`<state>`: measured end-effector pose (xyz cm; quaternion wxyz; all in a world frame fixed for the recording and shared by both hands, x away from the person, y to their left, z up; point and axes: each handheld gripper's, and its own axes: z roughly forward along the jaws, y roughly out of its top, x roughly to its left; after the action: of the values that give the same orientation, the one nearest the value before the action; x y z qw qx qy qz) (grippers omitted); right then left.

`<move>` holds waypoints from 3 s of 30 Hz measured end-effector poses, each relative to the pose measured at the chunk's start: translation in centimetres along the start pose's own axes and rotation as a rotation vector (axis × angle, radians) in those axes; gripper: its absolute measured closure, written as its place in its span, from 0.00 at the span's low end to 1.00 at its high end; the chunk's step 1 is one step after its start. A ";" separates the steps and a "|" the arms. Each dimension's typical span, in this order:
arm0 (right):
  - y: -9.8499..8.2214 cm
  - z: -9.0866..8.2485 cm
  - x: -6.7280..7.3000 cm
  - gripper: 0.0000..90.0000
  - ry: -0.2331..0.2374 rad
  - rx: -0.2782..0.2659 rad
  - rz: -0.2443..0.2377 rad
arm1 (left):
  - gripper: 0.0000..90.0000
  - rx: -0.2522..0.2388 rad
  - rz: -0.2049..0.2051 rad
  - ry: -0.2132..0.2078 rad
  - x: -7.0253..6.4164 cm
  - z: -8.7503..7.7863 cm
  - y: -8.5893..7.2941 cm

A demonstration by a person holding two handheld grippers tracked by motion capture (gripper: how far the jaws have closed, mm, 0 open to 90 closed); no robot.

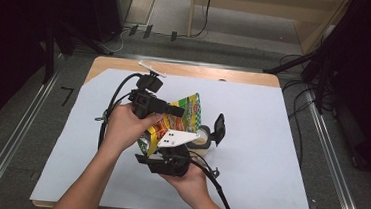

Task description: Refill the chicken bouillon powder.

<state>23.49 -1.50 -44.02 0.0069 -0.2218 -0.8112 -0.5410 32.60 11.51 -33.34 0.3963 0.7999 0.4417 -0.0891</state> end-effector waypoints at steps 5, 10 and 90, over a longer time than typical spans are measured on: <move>-0.1 0.1 0.0 0.72 -0.006 0.002 -0.008 | 0.84 0.003 -0.004 -0.013 0.2 0.0 0.0; 0.0 0.1 0.0 0.72 -0.005 0.003 -0.010 | 0.84 0.001 -0.003 -0.014 0.3 0.0 0.0; 0.7 0.1 -0.2 0.72 0.024 0.003 0.032 | 0.84 -0.008 -0.017 -0.025 0.5 -0.4 0.7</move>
<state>23.99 -1.24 -43.52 0.0254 -0.2284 -0.8081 -0.5424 33.34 11.91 -32.94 0.4041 0.7934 0.4440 -0.1007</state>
